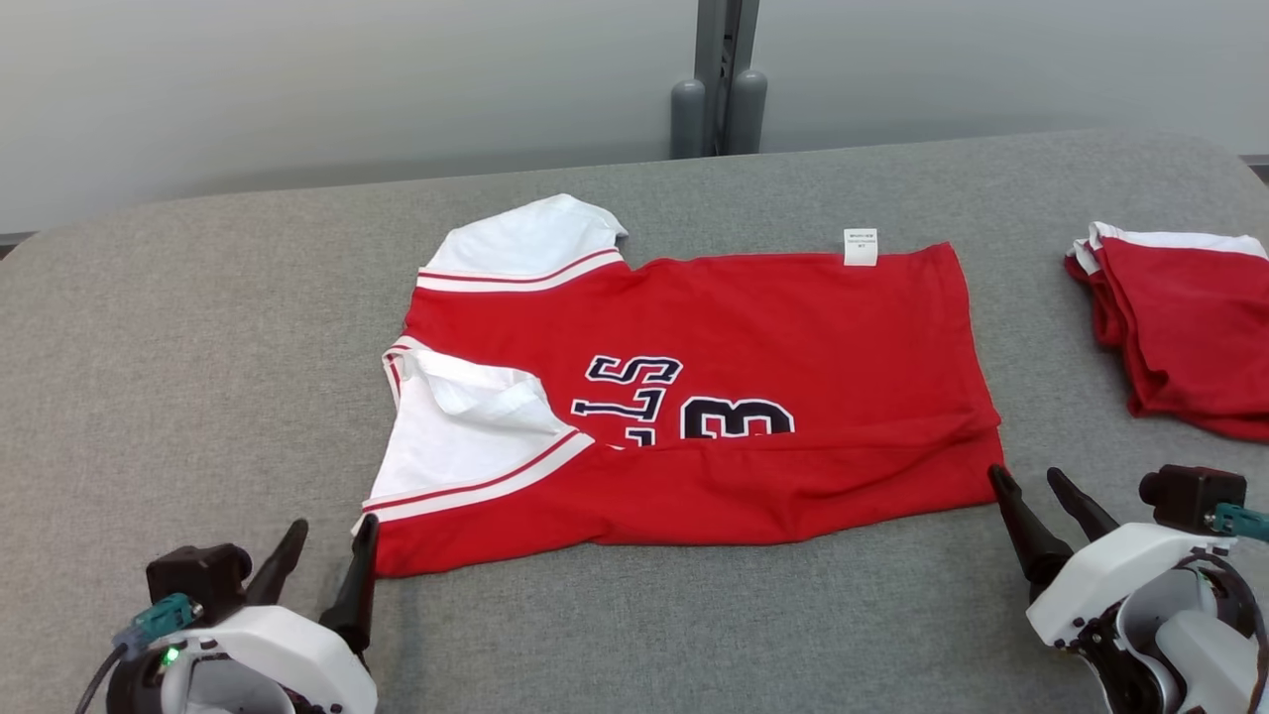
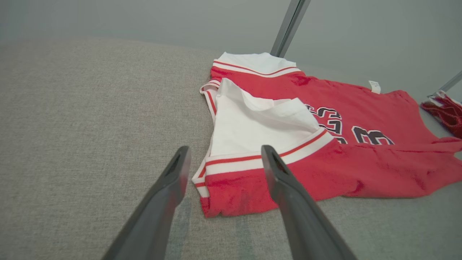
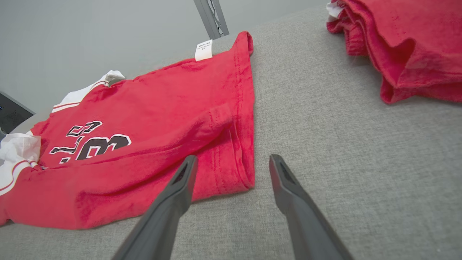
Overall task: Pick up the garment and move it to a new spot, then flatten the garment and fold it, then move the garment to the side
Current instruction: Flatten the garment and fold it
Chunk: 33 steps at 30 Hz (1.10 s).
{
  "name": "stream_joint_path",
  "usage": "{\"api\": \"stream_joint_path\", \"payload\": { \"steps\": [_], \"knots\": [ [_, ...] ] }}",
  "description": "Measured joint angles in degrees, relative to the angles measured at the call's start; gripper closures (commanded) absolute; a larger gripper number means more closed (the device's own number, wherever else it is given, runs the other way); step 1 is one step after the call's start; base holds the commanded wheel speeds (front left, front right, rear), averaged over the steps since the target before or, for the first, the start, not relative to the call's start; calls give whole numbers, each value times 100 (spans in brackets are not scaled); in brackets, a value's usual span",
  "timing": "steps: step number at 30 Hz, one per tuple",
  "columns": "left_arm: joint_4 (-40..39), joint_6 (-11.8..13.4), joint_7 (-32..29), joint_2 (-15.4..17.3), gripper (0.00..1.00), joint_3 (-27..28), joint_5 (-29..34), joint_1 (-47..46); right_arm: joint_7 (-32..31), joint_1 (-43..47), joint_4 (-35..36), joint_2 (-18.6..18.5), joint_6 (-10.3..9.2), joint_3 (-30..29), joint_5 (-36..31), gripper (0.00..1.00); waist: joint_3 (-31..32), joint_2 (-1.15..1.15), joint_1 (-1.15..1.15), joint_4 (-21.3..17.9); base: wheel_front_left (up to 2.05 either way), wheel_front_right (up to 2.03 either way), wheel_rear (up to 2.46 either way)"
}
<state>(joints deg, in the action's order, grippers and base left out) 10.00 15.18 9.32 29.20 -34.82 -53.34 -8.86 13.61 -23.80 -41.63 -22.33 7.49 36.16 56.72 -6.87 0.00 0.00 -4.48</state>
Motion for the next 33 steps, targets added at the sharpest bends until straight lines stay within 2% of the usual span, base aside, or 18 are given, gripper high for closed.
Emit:
{"api": "stream_joint_path", "payload": {
  "steps": [6, 10, 23, 24, 25, 26, 27, 28, 29, 30, 31, 33],
  "knots": [
    [851, -266, -214, -275, 0, -288, -7, -259, -107, -181, -348, 104, 0, 29, -167, 0, -19, 0, 0, 57, 0, 0, 0],
    [1328, -454, -561, -408, 0, -487, -4, -516, -342, -286, -438, 198, 0, 137, -218, 0, -54, 0, 0, 71, 0, 0, 0],
    [1856, -556, -1202, -522, 1, -587, -185, -920, -1120, -616, -678, 252, 0, 265, -401, 0, -71, 0, 0, 24, 0, 0, 0],
    [1879, -563, -1227, -531, 20, -584, -189, -925, -1145, -620, -684, 260, 0, 259, -406, 0, -63, 0, 0, 26, 0, 0, 0],
    [1897, -582, -1233, -545, 46, -587, -225, -931, -1185, -620, -686, 266, 0, 255, -405, 0, -53, 0, 0, 30, 0, 0, 0],
    [1928, -608, -1257, -561, 59, -590, -248, -935, -1207, -620, -686, 269, 0, 244, -405, 0, -42, 0, 0, 34, 0, 0, 0],
    [1958, -632, -1298, -579, 66, -598, -277, -942, -1245, -620, -690, 270, 0, 238, -405, 0, -31, 0, 0, 38, 0, 0, 0],
    [1990, -657, -1319, -594, 66, -597, -292, -949, -1258, -620, -701, 274, 0, 234, -406, 0, -19, 0, 0, 41, 0, 0, 0],
    [2023, -665, -1328, -613, 96, -597, -315, -954, -1261, -619, -706, 276, 0, 223, -409, 16, -5, 0, 0, 42, 0, 0, 0],
    [2052, -683, -1325, -633, 96, -594, -327, -954, -1268, -619, -710, 278, 0, 212, -410, 16, 8, 0, 0, 42, 0, 0, 0],
    [2083, -708, -1310, -648, 100, -593, -331, -954, -1272, -617, -712, 280, 0, 205, -417, 40, 21, 0, 0, 43, 0, 0, 0],
    [2137, -738, -1307, -682, 100, -602, -352, -954, -1284, -614, -713, 289, 0, 188, -431, 71, 44, 0, 0, 43, 0, 0, 0]
  ]
}}
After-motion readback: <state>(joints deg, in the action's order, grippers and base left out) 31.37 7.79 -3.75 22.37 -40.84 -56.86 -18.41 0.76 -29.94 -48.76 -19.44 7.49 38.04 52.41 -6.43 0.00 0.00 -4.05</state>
